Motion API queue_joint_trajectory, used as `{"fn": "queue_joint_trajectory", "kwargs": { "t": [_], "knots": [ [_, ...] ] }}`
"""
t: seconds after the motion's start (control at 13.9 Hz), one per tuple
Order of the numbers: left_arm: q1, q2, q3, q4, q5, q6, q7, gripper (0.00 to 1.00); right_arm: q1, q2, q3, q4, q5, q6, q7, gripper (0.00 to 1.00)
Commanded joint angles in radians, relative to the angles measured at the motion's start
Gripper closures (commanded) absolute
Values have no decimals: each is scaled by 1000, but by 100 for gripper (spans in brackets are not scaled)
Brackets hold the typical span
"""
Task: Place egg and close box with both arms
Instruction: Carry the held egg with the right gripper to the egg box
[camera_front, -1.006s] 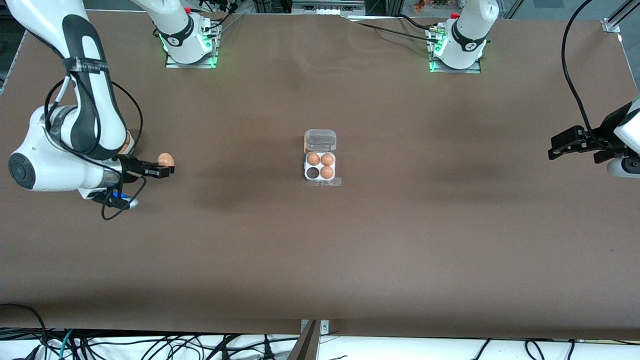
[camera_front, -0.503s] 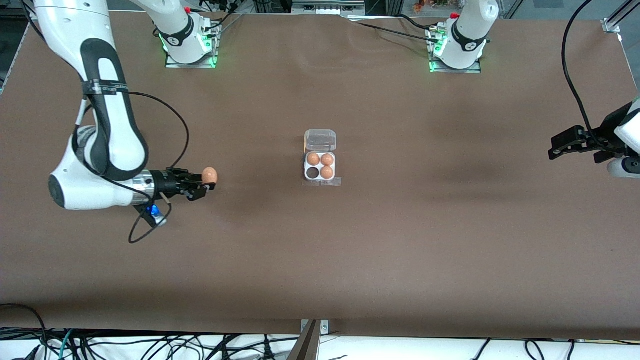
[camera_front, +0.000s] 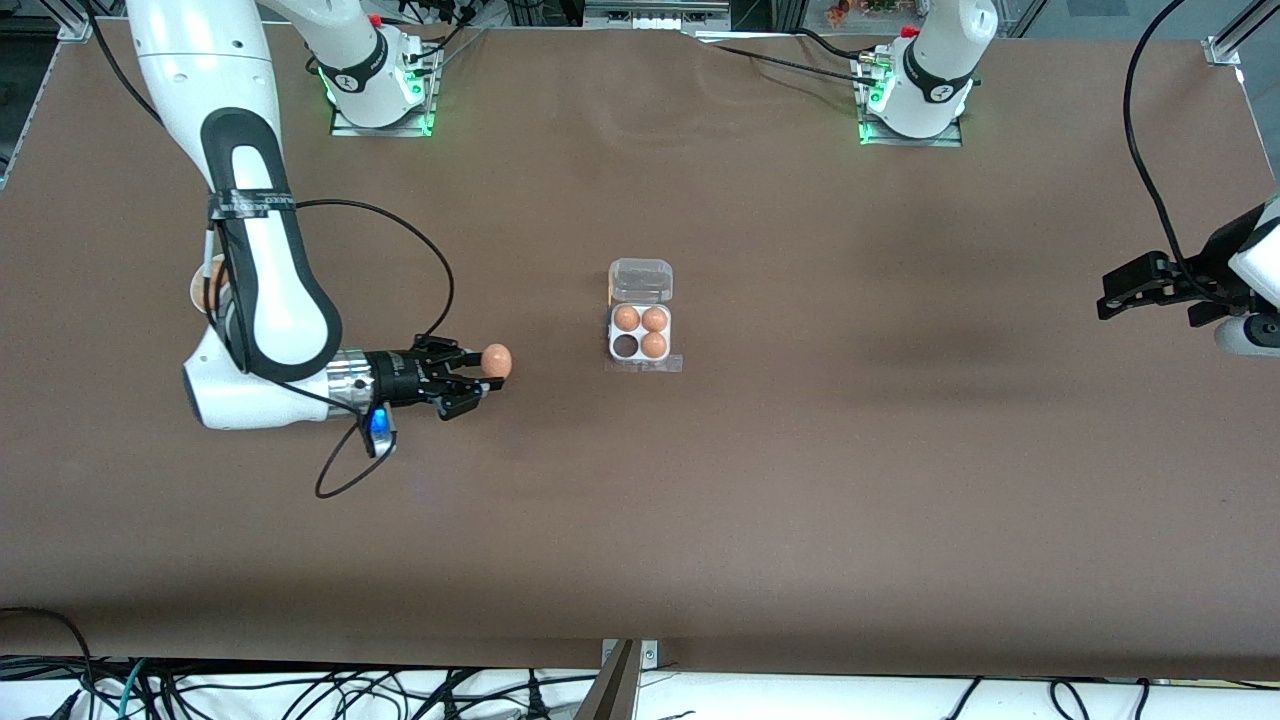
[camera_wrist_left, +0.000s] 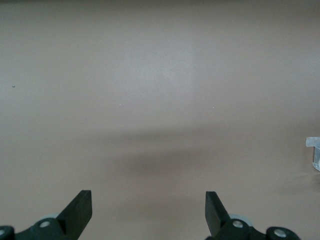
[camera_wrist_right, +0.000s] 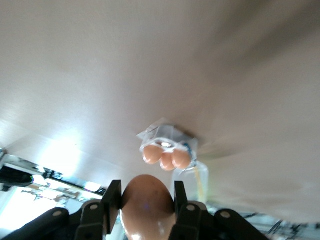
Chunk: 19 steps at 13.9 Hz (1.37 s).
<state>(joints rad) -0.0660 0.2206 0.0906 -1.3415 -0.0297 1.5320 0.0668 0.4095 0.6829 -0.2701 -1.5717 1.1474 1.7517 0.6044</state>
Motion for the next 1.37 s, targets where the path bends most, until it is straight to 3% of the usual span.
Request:
{"fn": "queue_joint_trajectory", "kwargs": {
  "t": [0.0,0.22,0.65,1.29],
  "knots": [
    [0,-1,0,8,14,-7,-4,0,31,33,-6,27,78,11,86,63],
    [2,-1,0,7,14,-7,-2,0,63,49,34,21,141,98,123,63],
    [2,-1,1,7,16,-7,1,0,98,53,150,-28,175,301,170,63],
    [2,-1,1,7,16,-7,1,0,126,104,215,-50,219,321,150,63]
  ]
}}
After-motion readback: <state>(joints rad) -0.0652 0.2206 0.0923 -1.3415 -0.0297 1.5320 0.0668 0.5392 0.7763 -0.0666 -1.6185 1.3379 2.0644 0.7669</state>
